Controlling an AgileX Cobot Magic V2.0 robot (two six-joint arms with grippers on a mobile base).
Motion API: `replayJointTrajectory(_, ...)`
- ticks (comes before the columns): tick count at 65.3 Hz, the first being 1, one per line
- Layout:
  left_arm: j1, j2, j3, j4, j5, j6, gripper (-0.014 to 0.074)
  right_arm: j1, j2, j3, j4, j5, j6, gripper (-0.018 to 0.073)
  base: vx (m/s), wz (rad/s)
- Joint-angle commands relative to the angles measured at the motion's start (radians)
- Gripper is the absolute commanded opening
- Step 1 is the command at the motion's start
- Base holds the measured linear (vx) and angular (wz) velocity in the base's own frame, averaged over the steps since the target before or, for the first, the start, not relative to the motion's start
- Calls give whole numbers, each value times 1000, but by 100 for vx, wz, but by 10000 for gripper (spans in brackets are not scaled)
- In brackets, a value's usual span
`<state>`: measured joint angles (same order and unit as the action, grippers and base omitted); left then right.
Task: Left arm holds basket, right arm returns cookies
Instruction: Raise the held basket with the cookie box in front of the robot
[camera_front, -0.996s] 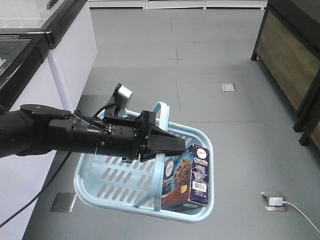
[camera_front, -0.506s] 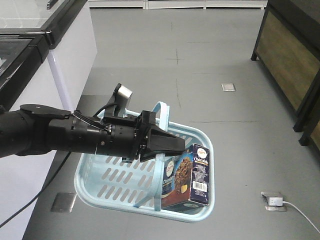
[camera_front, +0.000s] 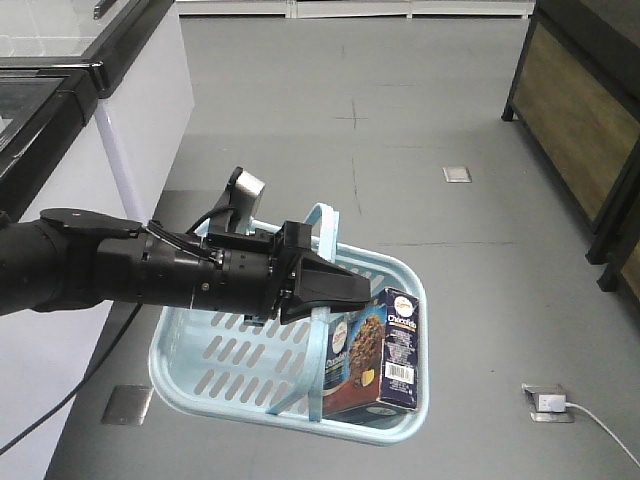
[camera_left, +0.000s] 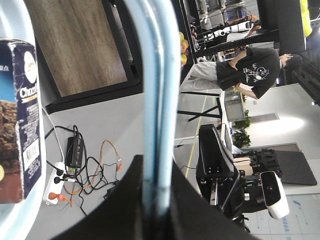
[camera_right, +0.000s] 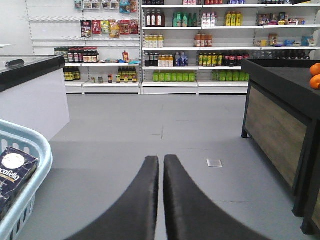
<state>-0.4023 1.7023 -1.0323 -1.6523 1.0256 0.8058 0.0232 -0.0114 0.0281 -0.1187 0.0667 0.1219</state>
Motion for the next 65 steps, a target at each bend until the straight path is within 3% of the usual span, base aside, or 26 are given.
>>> replayJointTrajectory(1,-5,-57,-28,-126,64,16,-6,0,-12,18,-6,-75,-10,-6,0,0)
replayJointTrajectory(29,-5,-57,-28,-124,65,16,-6,0,-12,18,-6,-75,-10,-6,6,-3)
replayJointTrajectory(65,-5,-57,-28,-125,65,16,-6,0,-12,18,-6,-75,-10,-6,24,-5)
